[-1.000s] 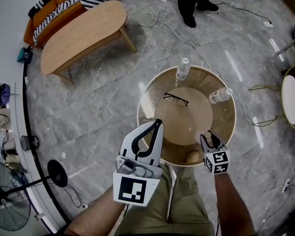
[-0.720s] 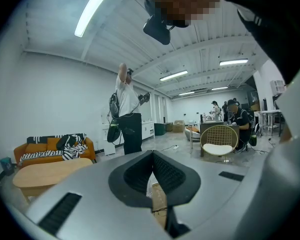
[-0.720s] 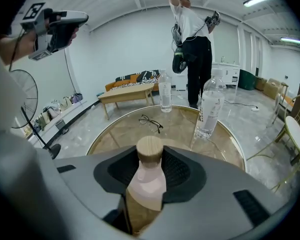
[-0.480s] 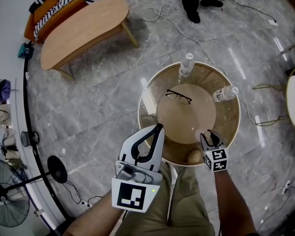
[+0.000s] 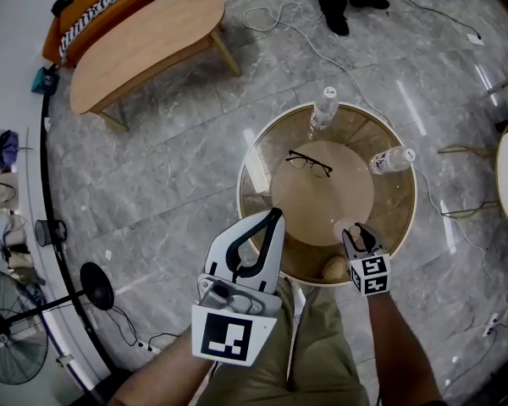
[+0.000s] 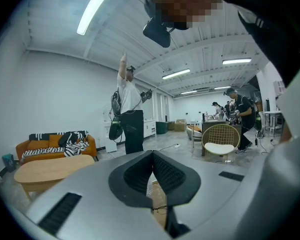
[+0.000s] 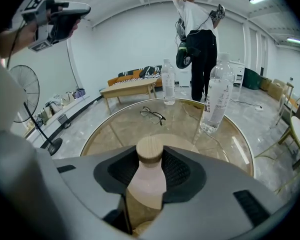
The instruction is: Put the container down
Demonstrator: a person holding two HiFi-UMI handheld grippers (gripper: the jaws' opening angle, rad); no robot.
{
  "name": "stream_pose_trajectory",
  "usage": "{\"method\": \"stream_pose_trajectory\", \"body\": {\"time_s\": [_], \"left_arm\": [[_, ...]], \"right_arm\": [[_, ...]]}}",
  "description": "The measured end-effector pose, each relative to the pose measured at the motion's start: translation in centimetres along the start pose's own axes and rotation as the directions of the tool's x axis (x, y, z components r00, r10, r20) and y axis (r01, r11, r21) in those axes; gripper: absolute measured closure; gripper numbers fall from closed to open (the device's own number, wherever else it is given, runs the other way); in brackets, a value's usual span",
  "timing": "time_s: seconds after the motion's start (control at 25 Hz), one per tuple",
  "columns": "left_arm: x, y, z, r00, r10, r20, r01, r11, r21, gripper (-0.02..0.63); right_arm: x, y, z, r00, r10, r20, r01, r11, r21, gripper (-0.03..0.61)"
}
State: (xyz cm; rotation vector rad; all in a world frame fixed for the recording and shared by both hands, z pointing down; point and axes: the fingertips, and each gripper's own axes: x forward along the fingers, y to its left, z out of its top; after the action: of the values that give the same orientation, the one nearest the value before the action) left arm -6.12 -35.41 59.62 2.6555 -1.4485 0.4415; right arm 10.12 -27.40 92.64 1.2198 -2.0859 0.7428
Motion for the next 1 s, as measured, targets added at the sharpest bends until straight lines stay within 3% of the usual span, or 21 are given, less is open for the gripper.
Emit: {"method": "stream_pose_trajectory", "body": {"time_s": [0.52, 0.8, 1.0], "left_arm": [[-0.6, -0.5, 0.4, 1.0, -0.004, 0.008, 0.004, 1.0, 0.017, 0.598], [-1.1, -0.3, 1.0, 1.0, 0.003, 0.025, -0.003, 1.0, 0.013, 0.598], [-2.1, -0.5, 2.3, 1.0, -0.01, 0.024, 0.01, 1.0, 0.022, 0.598]], "right_arm": [[0.9, 1.1, -2.0, 0.998, 0.014, -0.066, -0.019, 0.996, -0.082, 0.423], [1.2, 1.4, -2.2, 0.995, 0.035, -0.092, -0.038, 0.999, -0.031, 0.408], [-1.0, 1.2, -0.2, 0.997, 0.027, -0.07, -0.027, 1.0, -0.001, 0.347]]}}
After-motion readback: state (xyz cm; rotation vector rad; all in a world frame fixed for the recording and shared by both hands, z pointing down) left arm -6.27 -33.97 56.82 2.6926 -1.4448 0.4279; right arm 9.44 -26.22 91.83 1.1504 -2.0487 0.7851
